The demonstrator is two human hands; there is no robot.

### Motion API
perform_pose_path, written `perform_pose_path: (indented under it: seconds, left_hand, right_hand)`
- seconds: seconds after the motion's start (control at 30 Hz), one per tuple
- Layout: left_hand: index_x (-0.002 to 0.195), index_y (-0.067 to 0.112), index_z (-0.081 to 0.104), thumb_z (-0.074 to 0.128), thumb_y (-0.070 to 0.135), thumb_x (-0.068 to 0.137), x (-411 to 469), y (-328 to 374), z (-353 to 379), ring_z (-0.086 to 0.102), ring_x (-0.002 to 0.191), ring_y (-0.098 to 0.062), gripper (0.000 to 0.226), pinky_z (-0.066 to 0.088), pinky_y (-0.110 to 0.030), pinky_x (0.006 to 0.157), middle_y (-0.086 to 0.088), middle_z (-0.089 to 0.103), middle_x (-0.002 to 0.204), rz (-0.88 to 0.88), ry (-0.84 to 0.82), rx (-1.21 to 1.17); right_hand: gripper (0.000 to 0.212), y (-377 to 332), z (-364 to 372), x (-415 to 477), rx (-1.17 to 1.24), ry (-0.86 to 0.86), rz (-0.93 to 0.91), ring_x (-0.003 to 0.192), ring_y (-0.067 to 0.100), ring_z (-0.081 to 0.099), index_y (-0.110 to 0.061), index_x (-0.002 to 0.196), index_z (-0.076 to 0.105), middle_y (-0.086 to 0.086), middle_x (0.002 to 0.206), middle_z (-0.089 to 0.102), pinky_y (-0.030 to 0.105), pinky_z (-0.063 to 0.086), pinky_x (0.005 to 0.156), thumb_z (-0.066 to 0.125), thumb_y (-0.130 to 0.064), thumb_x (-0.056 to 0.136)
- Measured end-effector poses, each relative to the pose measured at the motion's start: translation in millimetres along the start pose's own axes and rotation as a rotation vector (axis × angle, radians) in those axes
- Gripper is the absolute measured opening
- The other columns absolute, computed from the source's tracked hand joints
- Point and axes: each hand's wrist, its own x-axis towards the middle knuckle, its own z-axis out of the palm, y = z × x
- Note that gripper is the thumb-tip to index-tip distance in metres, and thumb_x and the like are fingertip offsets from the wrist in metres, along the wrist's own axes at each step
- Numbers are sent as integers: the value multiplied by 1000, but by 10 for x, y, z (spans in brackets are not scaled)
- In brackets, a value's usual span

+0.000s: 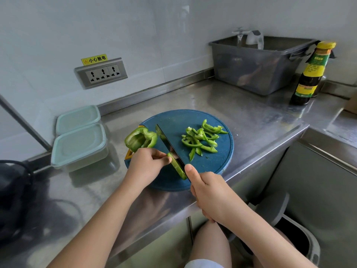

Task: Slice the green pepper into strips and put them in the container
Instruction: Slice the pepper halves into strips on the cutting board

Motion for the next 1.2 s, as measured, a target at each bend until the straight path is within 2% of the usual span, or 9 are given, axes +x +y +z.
perform_pose_path:
  seconds: [0.1,0.23,0.37,0.47,0.57,0.63,0.8,1.2]
  left_hand:
    - [79,21,70,71,28,83,3,16,-2,55,71,-6,8,37,-19,59,10,63,72,-28,-16,18]
    - [60,20,63,69,27,83,5,48,-2,54,62,-10,25,36,-23,56,5,62,63,-43,-32,49]
    - [69,16,67,71,28,80,31,57,-3,59,68,-16,17,39,-25,55,0,66,70,-43,-50,99]
    - [68,15,67,69,30,81,33,59,-29,60,63,-15,20,42,-26,56,-2,67,68,-30,-76,106]
    - [66,14,64,66,32,85,17,68,-69,54,42,-3,26,39,-20,46,2,63,55,-50,-155,77]
    - [71,11,65,65,28,87,8,81,-75,49,35,-1,23,37,-15,39,5,62,54,-82,-243,21]
    - [82,14,70,66,19,86,18,103,-94,51,40,-4,8,38,-14,39,4,68,59,-135,-290,-124]
    - [80,13,71,67,16,85,42,135,-121,51,42,-3,6,42,-14,43,3,70,62,-232,-379,-256]
  right_hand:
    - [59,15,5,7,9,-8,7,43,19,26,-13,60,25,3,53,26,28,30,52,25,-63,92]
    - [59,33,10,36,54,-39,30,42,19,28,-14,61,27,5,56,29,29,30,49,27,-64,91]
    - [59,31,21,37,75,-42,74,37,15,31,-11,66,35,4,54,34,29,32,46,27,-65,91]
    - [59,24,37,27,98,-34,83,32,12,31,-11,68,37,1,49,35,27,32,44,28,-65,91]
    - [59,21,42,36,103,-27,85,29,12,31,-10,69,39,-1,45,35,23,31,40,29,-64,91]
    - [59,10,26,33,129,-40,90,28,13,31,-10,68,39,-3,40,34,18,29,36,29,-64,91]
    - [59,-1,-1,25,140,-58,71,29,14,30,-9,68,39,-4,38,33,18,29,35,30,-62,91]
    - [60,34,-34,-17,298,-124,68,34,19,29,-11,64,39,6,50,31,24,28,38,33,-66,88]
